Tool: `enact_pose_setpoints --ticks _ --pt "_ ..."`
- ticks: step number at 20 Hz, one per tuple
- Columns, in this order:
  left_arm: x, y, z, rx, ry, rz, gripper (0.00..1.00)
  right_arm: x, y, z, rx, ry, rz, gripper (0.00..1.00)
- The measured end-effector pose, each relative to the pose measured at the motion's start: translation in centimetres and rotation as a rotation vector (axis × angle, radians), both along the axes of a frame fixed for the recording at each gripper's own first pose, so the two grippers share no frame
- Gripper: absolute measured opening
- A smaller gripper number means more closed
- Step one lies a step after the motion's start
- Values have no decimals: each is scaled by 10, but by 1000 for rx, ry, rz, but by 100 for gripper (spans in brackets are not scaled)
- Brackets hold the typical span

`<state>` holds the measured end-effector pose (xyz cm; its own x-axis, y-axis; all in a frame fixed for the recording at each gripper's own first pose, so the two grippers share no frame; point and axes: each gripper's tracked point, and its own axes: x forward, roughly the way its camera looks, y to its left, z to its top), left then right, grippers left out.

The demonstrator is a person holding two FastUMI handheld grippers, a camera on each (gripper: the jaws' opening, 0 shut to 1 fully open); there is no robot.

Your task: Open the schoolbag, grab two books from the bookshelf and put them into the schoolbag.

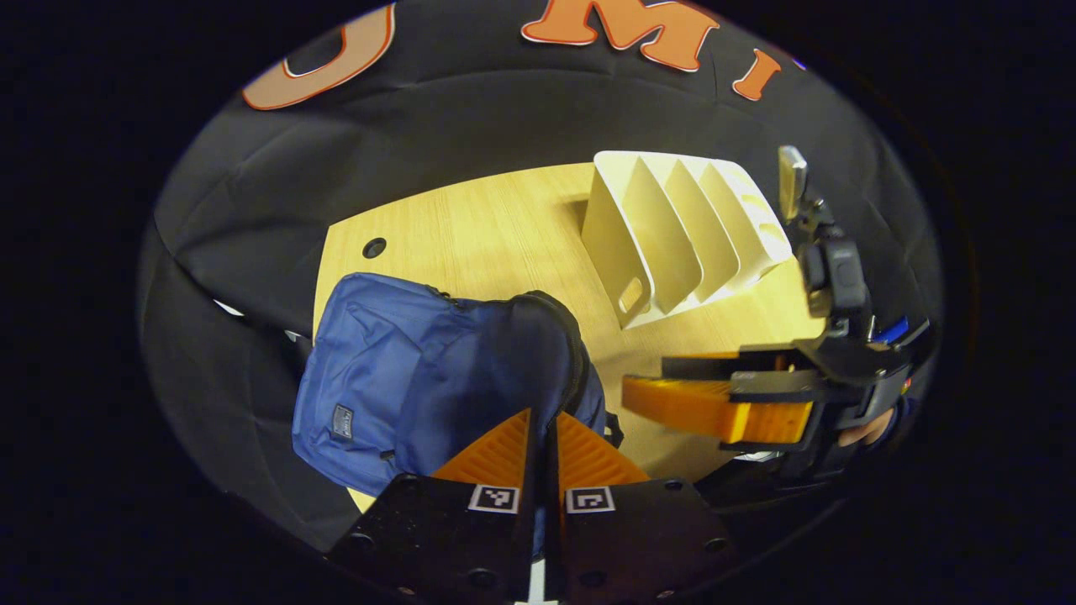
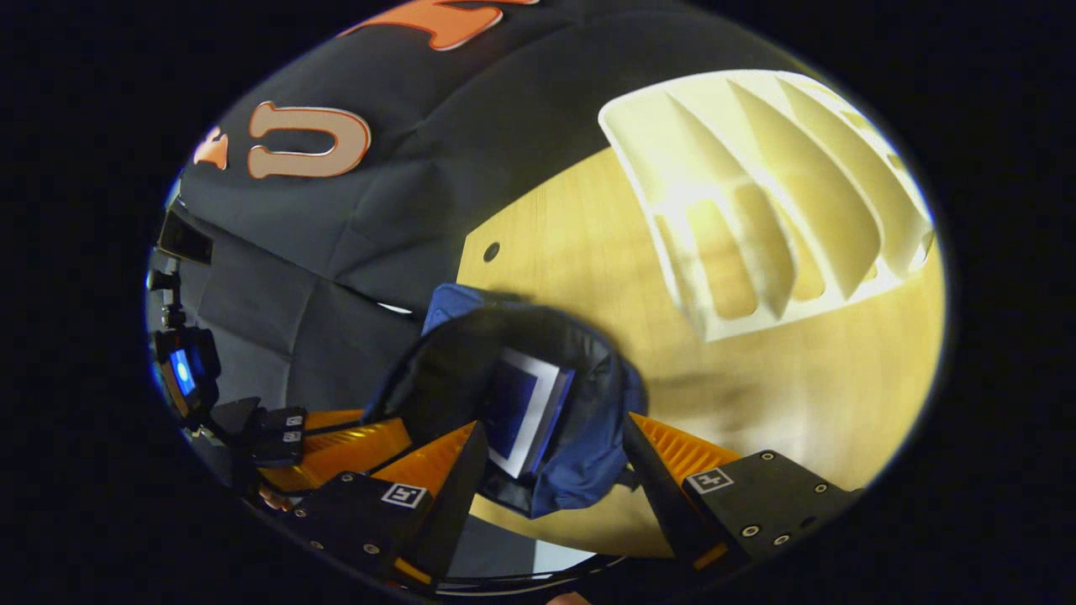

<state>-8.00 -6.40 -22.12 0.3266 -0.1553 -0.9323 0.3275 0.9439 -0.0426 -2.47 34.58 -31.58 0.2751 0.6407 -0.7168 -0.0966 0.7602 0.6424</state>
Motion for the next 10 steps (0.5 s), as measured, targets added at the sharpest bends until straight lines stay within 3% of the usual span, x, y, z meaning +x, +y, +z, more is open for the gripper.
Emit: enact_pose_setpoints --ticks 4,7,8,10 --pt "-4 -33 -12 -32 -4 11 19 15 -37 12 -59 -93 9 97" --pt "6 -57 -9 -60 -64 50 37 33 -68 24 -100 -174 -18 97" --pt "10 -65 -5 -57 -93 53 46 40 -80 29 -119 -206 -27 97" --pt "18 -74 5 -39 -170 61 75 53 -98 41 -151 -271 -50 97"
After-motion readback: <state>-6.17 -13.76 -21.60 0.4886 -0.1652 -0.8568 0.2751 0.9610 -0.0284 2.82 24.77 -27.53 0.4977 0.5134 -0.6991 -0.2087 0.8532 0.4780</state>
